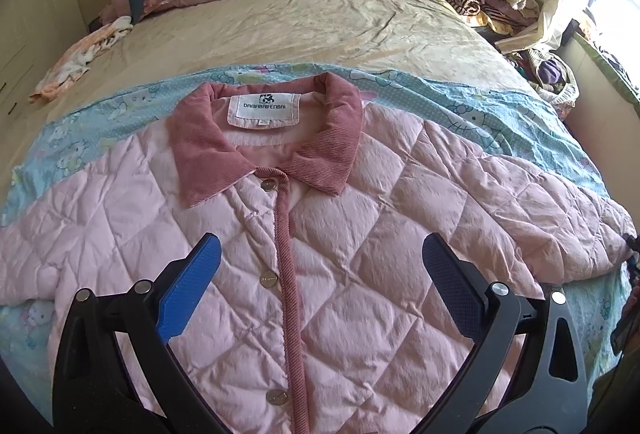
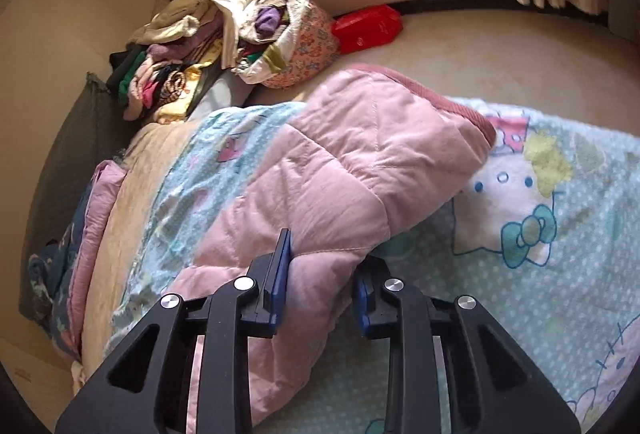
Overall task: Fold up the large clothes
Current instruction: 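Grasp the sleeve cuff with the right gripper and lift it, then carry the sleeve across the jacket front and lay it down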
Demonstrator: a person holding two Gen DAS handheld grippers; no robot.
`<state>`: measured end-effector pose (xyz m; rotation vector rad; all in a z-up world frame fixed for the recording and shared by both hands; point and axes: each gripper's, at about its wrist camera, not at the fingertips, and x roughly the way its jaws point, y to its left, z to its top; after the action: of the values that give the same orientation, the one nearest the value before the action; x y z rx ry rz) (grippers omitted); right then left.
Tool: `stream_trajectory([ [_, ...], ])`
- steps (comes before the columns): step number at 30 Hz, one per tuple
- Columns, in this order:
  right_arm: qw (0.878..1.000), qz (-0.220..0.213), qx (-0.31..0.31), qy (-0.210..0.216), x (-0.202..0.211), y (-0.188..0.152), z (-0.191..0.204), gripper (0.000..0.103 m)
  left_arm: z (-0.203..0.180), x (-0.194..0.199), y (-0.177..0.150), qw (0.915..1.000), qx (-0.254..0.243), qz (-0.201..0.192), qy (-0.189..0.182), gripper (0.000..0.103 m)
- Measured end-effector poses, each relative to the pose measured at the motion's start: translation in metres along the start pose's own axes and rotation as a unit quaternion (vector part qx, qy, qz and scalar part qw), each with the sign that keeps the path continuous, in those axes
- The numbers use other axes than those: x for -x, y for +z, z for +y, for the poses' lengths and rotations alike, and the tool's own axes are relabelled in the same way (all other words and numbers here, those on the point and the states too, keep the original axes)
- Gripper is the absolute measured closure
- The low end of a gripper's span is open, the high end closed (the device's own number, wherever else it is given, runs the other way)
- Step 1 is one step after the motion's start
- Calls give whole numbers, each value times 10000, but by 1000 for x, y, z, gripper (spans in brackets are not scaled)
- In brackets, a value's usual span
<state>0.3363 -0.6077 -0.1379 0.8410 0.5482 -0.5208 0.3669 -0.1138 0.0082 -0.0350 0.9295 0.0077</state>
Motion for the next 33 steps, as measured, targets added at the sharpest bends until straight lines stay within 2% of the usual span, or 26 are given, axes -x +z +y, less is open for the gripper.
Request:
stream_trajectory([
  [3, 9984, -115, 439, 344, 25, 2, 29, 82, 3, 6, -1, 9999, -40, -74, 122, 8],
  [7, 9917, -300, 1012, 737, 59, 0, 67, 83, 11, 16, -1, 9999, 28, -99, 39, 8],
  [12, 9788, -468, 1634, 1144, 100, -8, 114, 84, 25, 35, 3, 9996, 27, -262, 56, 8],
  [20, 9549, -695, 2257, 1799, 154, -26, 182, 85, 51, 60, 9, 9991, 46, -419, 45, 8],
  [33, 9278, -680, 2877, 2274, 182, -65, 249, 85, 96, 82, 18, 9971, 429, -597, -186, 8],
])
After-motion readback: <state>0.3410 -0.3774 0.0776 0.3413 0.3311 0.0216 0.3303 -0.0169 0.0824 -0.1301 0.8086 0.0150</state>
